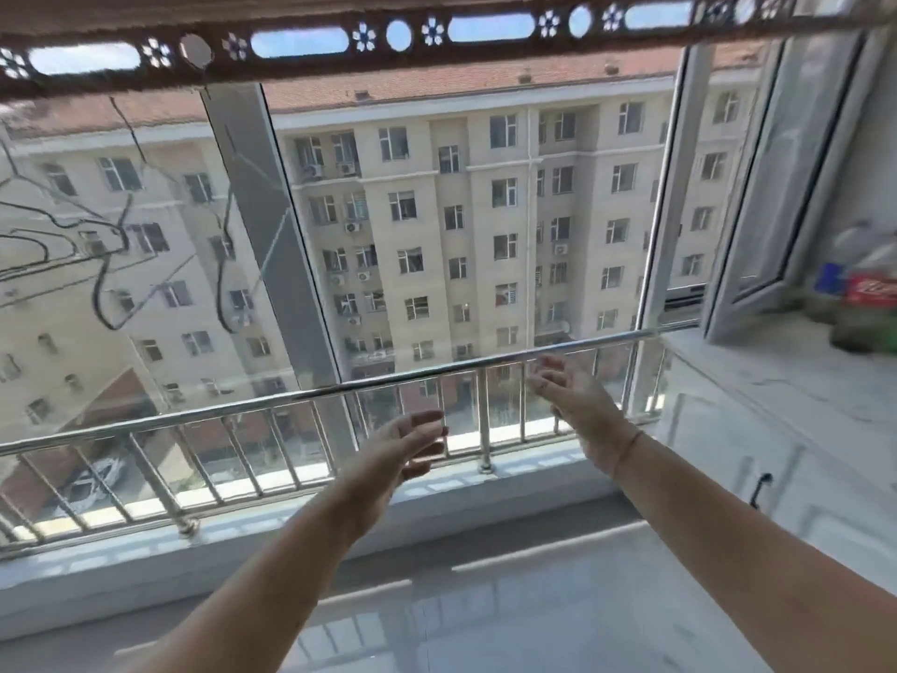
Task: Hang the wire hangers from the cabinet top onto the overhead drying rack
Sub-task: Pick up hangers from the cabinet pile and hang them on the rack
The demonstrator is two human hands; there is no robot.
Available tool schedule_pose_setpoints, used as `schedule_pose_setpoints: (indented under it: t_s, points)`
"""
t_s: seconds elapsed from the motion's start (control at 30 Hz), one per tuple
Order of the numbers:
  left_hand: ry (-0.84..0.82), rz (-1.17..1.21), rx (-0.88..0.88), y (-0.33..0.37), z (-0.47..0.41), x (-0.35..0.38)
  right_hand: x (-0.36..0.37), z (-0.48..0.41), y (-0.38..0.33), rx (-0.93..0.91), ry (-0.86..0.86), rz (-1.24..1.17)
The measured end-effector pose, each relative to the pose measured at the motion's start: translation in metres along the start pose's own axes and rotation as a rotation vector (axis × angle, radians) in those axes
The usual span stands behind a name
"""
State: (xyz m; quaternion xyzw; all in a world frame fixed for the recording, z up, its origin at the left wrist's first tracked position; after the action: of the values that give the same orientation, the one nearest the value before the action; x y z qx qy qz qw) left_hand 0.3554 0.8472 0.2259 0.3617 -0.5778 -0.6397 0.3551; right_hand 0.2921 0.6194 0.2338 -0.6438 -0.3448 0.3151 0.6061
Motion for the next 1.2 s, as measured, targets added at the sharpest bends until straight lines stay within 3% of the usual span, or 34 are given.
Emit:
schedule_pose_setpoints:
  t_s: [0.47,0.8,1.2]
  points:
    - [-0.409,-0.007,-0.043,-0.007,-0.046,0.301,-0.299,0.022,0.05,0.111,0.438,-0.014]
    - [-0.536,0.036,-0.151,-0.057,-0.087,0.522,-0.523,0.035,0.111,0.277,0.714,-0.037]
    - [-0.697,-0.036,-0.323,-0.101,-0.149,0.715,-0.701,0.036,0.184,0.457,1.042,-0.152]
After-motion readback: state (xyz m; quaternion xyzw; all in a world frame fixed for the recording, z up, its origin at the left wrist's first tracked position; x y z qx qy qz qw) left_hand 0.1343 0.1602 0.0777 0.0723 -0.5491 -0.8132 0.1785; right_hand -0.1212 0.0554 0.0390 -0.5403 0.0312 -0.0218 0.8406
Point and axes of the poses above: each hand's wrist, its own z-axis away from the middle knuckle, its own x-axis out of the palm, y = z × x, the point moved 1 cm from there along -z, towards the middle knuckle, and after that the axes turned 9 degrees about y, right-handed, at the moved point
